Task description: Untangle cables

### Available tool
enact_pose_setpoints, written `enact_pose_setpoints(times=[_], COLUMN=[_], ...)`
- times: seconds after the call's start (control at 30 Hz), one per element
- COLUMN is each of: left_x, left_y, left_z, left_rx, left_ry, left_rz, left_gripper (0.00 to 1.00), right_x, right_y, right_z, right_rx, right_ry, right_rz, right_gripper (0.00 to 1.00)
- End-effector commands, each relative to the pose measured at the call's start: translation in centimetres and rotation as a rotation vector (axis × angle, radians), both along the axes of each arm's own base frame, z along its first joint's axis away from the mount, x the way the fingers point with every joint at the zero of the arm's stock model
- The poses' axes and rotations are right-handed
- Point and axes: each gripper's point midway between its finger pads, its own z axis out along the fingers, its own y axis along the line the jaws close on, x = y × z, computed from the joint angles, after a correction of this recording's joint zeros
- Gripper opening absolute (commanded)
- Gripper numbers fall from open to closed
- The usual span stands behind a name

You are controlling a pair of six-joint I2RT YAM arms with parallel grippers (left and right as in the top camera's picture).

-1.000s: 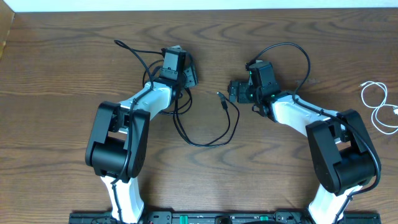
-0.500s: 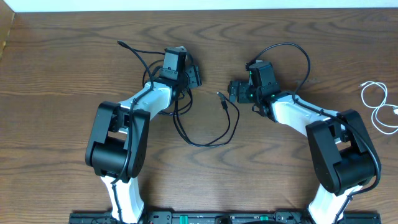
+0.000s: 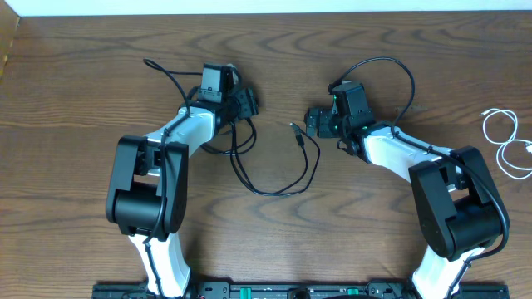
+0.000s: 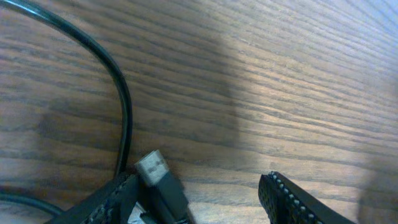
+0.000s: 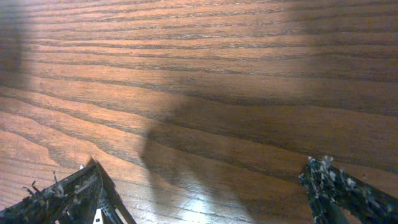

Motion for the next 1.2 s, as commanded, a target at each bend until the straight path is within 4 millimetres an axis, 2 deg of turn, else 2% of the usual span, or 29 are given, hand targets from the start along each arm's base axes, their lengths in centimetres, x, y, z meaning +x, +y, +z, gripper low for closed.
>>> enact_pose_setpoints(times=[0.0,0.23,0.43,0.77,0.93,1.17], left_x=[-0.3,-1.2,-1.9,-3.8,-4.6,-5.2], left_y=[0.0,0.1,-0.6,-4.6,-6.5,-7.6], left_z=[0.8,0.1,-0.4,-1.9,-1.9,-1.9], left_rx=[-0.019,-0.022,-0.023,-0.011,-0.005,-0.003], left_ry=[0.011,0.062,0.09,0.123,0.124,0.124], left_rz=[0.002,0.019,0.012,-0.081,-0.126,-0.154], left_gripper=[0.67,0.66,0.67,0.67,0.66,0.67], right_x=[-0.5,-0.5,-0.5,-0.5,-0.5,-0.5], right_y=[-0.2,-0.3,-0.2,-0.2,-0.2,-0.2], right_z=[-1.0,-1.0,-0.9,-1.0,-1.0,-1.0], right_rx=[-0.024,-0.024,-0.024,-0.024,-0.024,-0.024], right_ry=[0.016,0.016,0.015,0.016,0.016,0.016], right_rz=[0.002,0.001,0.002,0.002,0.002,0.002], right_gripper=[0.99,0.99,0.99,0.99,0.99,0.99])
